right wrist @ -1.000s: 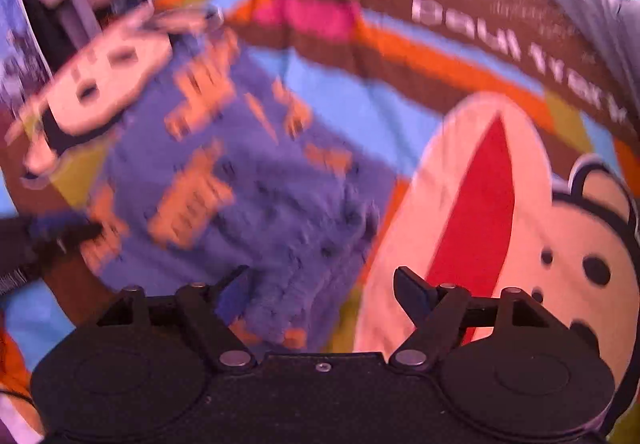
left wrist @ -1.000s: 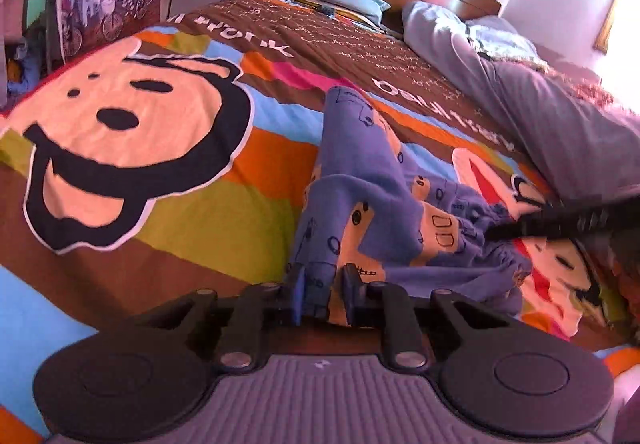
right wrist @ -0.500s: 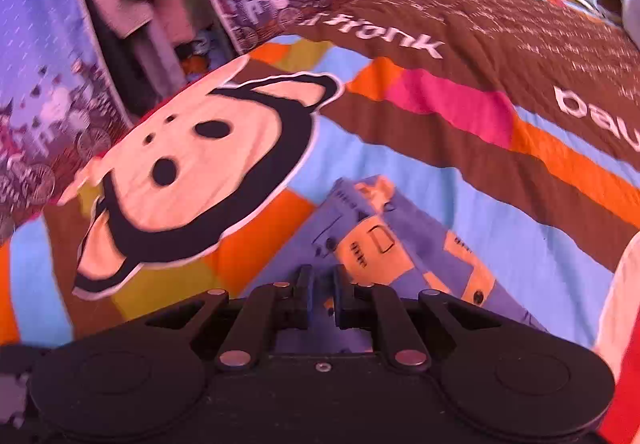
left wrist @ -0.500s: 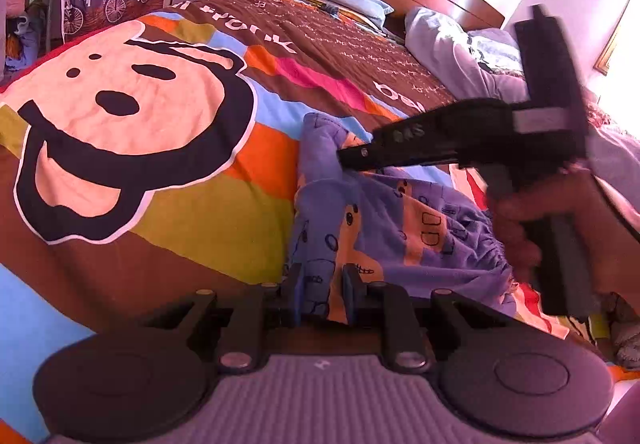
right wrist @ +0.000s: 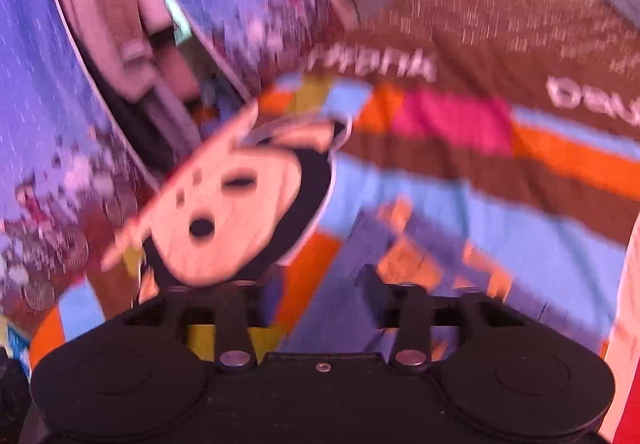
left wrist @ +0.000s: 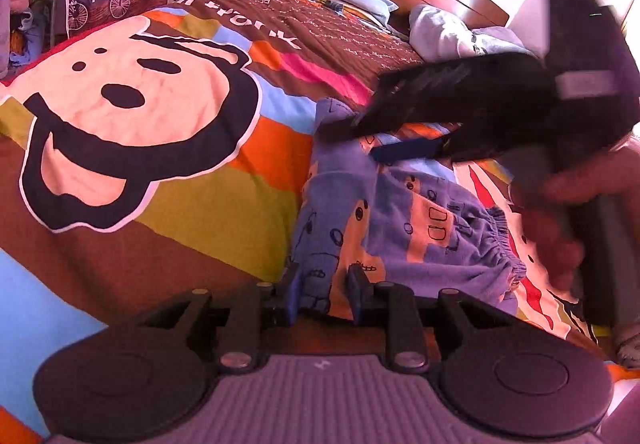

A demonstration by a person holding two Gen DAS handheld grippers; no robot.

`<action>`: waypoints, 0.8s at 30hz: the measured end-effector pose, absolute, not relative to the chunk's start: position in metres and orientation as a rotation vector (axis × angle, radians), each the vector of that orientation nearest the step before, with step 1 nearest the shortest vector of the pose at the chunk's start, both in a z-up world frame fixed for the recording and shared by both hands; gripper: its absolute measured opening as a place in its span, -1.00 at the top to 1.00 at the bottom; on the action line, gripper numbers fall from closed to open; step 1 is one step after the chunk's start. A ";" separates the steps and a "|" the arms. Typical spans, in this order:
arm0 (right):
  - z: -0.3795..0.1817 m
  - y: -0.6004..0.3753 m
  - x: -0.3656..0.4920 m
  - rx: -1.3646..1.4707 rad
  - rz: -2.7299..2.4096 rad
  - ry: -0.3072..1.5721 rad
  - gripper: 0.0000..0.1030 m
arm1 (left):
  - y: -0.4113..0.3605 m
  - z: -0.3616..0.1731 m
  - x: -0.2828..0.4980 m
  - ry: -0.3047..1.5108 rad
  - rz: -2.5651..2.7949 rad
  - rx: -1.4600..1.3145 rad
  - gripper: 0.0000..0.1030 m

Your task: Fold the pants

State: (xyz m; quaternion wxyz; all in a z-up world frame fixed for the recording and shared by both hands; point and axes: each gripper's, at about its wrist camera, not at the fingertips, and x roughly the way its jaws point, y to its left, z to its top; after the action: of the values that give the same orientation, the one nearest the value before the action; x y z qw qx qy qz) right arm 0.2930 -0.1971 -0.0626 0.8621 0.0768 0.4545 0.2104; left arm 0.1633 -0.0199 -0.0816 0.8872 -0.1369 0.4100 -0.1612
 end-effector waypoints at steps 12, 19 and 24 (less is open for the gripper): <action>-0.104 -0.188 0.323 0.110 0.345 0.951 0.31 | -0.040 -0.077 0.158 0.833 -0.314 -0.136 0.45; -0.064 -0.212 0.298 0.076 0.399 1.049 -0.36 | -0.022 -0.081 0.162 0.848 -0.324 -0.256 0.38; -0.057 -0.240 0.251 -0.172 0.401 1.111 -0.29 | -0.016 -0.084 0.163 0.853 -0.333 -0.300 0.37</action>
State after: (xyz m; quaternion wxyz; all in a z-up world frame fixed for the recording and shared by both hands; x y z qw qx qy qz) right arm 0.2510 -0.2396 -0.0572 0.8271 -0.0809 0.5232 0.1886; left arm 0.1634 -0.0156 -0.0835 0.8862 -0.1445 0.4100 -0.1602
